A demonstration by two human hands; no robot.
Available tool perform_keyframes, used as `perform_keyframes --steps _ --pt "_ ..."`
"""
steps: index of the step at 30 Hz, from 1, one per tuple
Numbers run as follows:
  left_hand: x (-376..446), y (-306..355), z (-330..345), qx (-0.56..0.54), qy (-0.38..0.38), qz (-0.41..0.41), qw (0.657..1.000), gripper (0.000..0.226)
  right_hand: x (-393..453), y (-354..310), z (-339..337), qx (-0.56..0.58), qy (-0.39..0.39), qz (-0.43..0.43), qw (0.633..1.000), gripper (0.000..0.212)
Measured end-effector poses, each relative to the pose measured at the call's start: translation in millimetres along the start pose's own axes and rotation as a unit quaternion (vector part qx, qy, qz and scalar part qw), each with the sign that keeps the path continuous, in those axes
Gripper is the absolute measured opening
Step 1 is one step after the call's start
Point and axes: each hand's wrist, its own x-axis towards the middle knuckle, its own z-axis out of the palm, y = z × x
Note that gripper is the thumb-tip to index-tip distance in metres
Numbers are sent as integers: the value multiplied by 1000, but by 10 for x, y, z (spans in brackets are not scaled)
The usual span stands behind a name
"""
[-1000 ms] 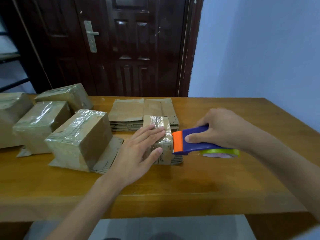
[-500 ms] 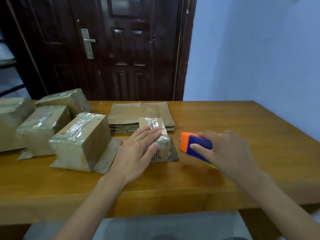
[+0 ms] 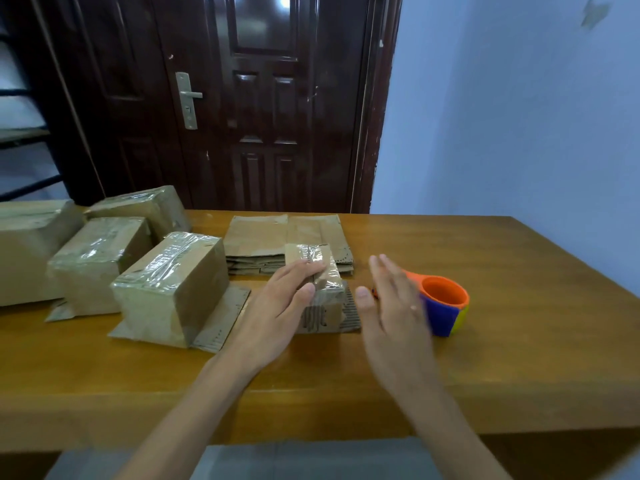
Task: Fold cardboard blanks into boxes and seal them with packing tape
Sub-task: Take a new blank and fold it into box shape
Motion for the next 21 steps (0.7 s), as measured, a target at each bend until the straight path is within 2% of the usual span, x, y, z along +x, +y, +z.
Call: perform_keyframes --steps 2,6,10,13,16,19,21 --pt "3 -10 22 -8 3 4 1000 54 -62 -200 191 154 -80 35 984 63" --pt "8 -10 40 -8 0 -5 1000 57 -138 -261 473 286 -75 112 949 60" --pt "-4 14 40 -22 -4 -17 1000 54 -156 -131 589 299 -101 128 940 65" --pt "75 1 -160 -33 -39 -33 998 54 -75 13 493 303 -149 111 935 73" --pt "243 -38 -398 -52 -81 -55 994 45 38 97 306 288 -162 59 942 55" --pt "309 -67 -509 -97 -119 -50 987 38 178 154 190 271 -188 -5 944 46" --pt "280 -101 -561 -122 -143 -45 981 31 247 220 171 268 -215 -16 939 43"
